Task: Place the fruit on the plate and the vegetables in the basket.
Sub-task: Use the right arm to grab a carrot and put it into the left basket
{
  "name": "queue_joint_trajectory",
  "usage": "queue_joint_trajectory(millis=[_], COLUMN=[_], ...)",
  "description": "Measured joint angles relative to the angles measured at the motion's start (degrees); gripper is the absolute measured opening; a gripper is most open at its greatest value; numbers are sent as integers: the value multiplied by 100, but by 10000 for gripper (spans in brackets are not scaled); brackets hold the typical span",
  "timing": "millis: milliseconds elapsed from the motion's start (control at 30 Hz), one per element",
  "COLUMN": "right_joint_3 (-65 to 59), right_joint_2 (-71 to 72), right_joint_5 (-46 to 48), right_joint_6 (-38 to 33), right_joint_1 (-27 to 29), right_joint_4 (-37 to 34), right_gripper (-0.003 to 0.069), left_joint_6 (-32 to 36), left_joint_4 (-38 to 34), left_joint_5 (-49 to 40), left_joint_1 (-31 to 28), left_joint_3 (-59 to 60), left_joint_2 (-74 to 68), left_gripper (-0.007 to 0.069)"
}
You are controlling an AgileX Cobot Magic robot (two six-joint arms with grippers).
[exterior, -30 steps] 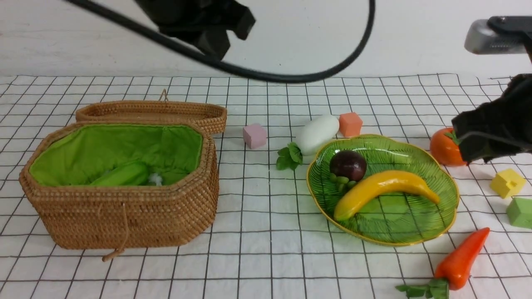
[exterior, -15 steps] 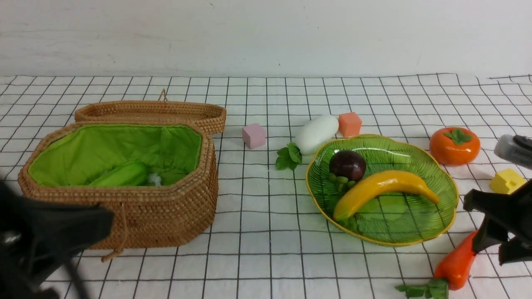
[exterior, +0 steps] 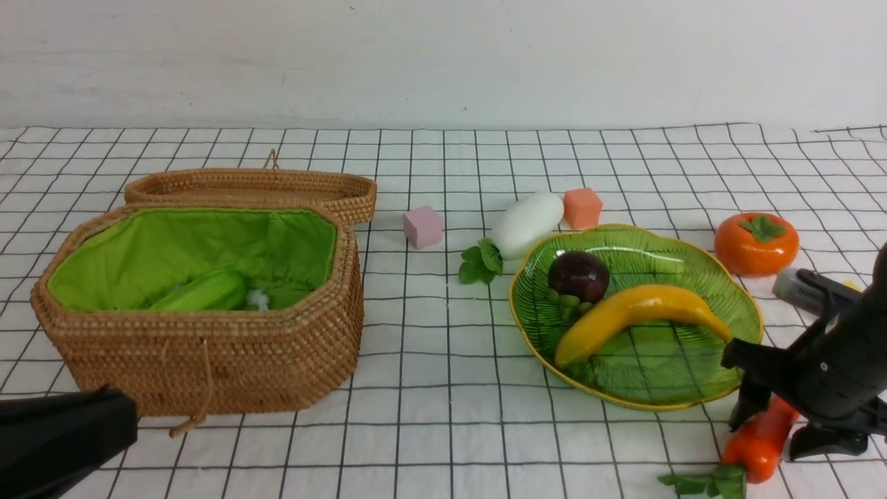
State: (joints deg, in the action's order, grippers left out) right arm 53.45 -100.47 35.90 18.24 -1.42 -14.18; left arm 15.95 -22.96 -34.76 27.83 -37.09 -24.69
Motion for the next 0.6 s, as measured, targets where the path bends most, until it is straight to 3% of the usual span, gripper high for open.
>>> queue_joint_trajectory(millis=[100, 200, 233, 533, 600], right_joint_3=[5, 9, 4, 344, 1103], right_joint_2=[-12, 73, 91, 1495, 1742], right_joint_5=[67, 253, 282, 1831, 1843], right_joint_6=[-126, -474, -504, -1135, -1785], right_joint_1=[0, 28, 27, -180, -663], right_joint_4=[49, 102, 84, -464, -1026], right_gripper=[438, 303, 290, 290, 290], left_joint_6=[223, 307, 307, 180, -388], left_joint_4=[-211, -369, -375, 66, 628], left_joint_5=[33, -22, -41, -222, -199], left_joint_1=[0, 0, 0, 0, 0], left_joint_3=[0, 0, 0, -36, -158], left_joint_2=[0, 0, 0, 0, 0], left_gripper=[-13, -13, -13, -13, -13])
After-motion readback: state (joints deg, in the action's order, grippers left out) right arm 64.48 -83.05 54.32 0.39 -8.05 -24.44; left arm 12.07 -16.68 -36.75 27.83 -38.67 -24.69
